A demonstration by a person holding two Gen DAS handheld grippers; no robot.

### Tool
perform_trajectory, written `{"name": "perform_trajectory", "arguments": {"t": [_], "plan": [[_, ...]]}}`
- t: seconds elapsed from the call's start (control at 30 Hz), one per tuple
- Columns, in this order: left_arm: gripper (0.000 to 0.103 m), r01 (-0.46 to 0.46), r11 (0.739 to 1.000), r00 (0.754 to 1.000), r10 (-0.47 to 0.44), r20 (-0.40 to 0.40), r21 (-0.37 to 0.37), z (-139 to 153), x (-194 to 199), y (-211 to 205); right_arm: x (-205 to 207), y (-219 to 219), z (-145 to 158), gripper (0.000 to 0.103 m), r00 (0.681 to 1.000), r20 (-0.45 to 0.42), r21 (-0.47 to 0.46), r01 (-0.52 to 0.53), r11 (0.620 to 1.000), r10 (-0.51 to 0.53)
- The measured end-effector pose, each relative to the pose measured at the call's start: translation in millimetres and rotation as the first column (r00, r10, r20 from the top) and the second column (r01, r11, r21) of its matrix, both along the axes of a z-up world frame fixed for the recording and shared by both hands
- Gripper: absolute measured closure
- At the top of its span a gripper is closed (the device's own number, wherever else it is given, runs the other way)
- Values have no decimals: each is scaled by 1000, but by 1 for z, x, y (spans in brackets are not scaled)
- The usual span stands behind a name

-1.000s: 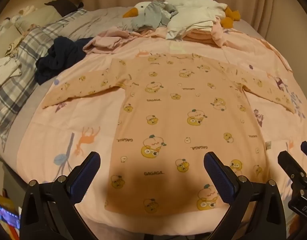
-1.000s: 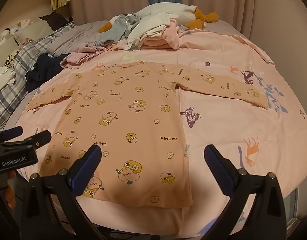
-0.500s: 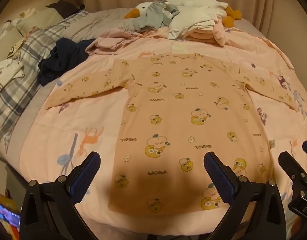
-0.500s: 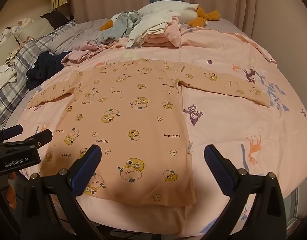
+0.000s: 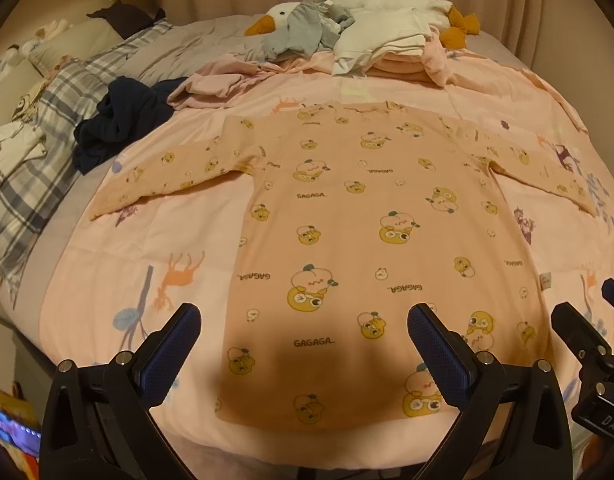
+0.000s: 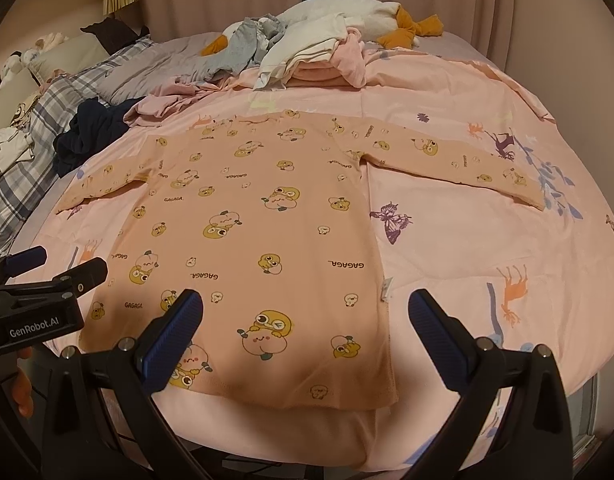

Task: Fold small clothes

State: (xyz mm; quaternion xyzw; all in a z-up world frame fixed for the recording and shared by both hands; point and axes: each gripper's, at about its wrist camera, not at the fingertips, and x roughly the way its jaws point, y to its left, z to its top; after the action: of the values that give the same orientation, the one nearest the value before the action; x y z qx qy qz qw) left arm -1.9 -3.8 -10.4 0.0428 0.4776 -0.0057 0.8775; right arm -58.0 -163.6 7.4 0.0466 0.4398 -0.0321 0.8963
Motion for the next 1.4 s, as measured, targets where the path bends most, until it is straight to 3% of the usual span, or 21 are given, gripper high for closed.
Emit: {"name": "perform_trajectory", "arguments": {"t": [1.4], "plan": [[1,3,1000,1000,-3,-8,4,-2,-1,-1,-3,4,-5,0,1000,-6,3,3,1000,-3]]}}
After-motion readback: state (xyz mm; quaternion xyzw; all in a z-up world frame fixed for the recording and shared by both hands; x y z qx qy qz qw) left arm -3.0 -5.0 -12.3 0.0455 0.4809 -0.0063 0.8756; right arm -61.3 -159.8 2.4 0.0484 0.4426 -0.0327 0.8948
